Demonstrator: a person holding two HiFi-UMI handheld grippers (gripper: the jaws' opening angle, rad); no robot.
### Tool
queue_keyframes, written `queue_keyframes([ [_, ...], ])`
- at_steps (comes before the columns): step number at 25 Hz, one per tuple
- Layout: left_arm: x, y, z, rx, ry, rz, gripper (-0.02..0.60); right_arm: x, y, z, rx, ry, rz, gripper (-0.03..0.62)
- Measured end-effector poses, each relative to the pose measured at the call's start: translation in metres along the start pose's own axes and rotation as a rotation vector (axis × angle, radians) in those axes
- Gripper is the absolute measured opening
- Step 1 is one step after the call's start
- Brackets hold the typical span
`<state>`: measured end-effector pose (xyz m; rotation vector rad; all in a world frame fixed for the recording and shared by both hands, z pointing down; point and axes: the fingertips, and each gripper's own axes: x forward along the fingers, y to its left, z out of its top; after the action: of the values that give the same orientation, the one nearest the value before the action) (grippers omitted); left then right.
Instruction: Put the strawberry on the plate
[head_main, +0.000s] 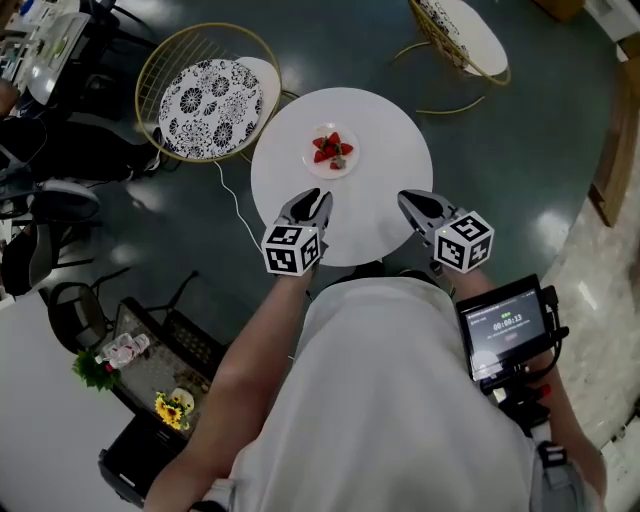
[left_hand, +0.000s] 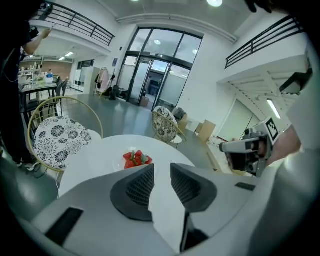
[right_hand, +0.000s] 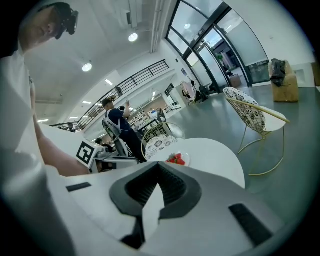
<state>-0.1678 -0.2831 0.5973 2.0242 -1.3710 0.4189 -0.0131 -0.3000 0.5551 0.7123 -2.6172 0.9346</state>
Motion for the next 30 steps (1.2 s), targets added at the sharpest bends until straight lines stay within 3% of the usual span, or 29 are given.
queue_keyframes([
  [3, -0.02, -0.017, 0.007, 0.021, -0.057, -0.015, 0.106, -0.008, 0.008, 0.007, -0.021, -0.022, 0.022, 0.006],
  [4, -0.024, -0.019, 0.008, 0.031, -0.072, -0.013, 0.067, -0.008, 0.009, 0.008, -0.029, -0.03, 0.03, 0.006],
  [10, -0.046, -0.026, 0.003, 0.034, -0.161, 0.002, 0.008, -0.016, 0.013, 0.007, -0.069, -0.068, 0.065, 0.006],
  [16, -0.064, -0.036, 0.005, 0.031, -0.241, -0.015, 0.008, -0.019, 0.024, 0.008, -0.125, -0.089, 0.107, 0.006],
  [30, -0.065, -0.037, -0.003, 0.03, -0.222, -0.022, 0.008, -0.009, 0.039, 0.012, -0.156, -0.073, 0.136, 0.006],
])
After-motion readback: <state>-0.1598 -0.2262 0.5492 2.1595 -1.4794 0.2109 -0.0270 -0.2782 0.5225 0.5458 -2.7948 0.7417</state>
